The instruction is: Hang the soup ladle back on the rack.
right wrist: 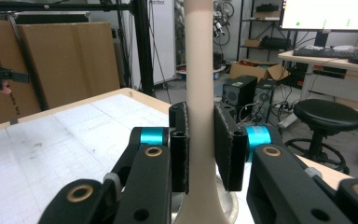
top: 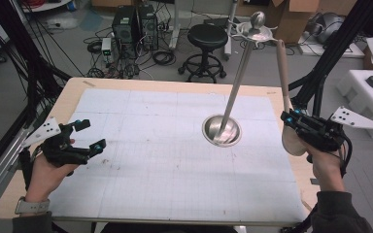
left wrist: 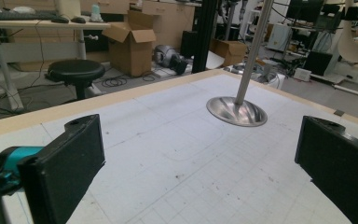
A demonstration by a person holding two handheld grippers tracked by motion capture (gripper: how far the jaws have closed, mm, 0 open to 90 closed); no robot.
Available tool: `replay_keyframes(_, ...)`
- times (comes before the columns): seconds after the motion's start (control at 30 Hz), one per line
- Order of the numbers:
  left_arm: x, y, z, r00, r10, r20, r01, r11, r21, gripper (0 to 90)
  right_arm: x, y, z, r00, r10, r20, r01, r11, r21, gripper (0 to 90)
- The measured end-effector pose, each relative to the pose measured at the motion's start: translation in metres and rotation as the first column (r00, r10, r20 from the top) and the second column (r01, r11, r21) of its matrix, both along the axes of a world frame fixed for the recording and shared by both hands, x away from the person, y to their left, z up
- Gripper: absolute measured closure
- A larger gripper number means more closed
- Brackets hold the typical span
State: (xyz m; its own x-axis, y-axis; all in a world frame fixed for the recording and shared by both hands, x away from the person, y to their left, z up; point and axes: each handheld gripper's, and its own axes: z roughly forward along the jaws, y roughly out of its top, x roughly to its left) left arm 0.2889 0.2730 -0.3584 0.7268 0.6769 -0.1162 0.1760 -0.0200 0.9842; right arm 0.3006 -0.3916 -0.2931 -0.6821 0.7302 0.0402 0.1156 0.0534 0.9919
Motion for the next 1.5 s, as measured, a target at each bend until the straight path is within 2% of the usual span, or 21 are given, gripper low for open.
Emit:
replay_keyframes(0.63,0.001,0.001,-0.003,0.9999,0.007,-0.009,-0.007,1.0,-0.003,1.8,0.009,-0.009,0.002,0.9999,-0.01,0.0,0.01,0.999,0.031,77.6)
replay_keyframes(0.97,0.001,0.002,-0.003,0.9999,0.007,-0.01,-0.007,1.0,-0.005,1.8,0.014,-0.005,0.0,0.9998,0.01,-0.02,-0.01,1.0,0.012,77.6)
replay_keyframes(1.5,0.001,0.002,-0.003,0.9999,0.006,-0.009,-0.006,1.0,0.0,1.8,0.021,0.007,-0.004,0.9989,0.037,-0.028,-0.037,0.999,-0.01,77.6)
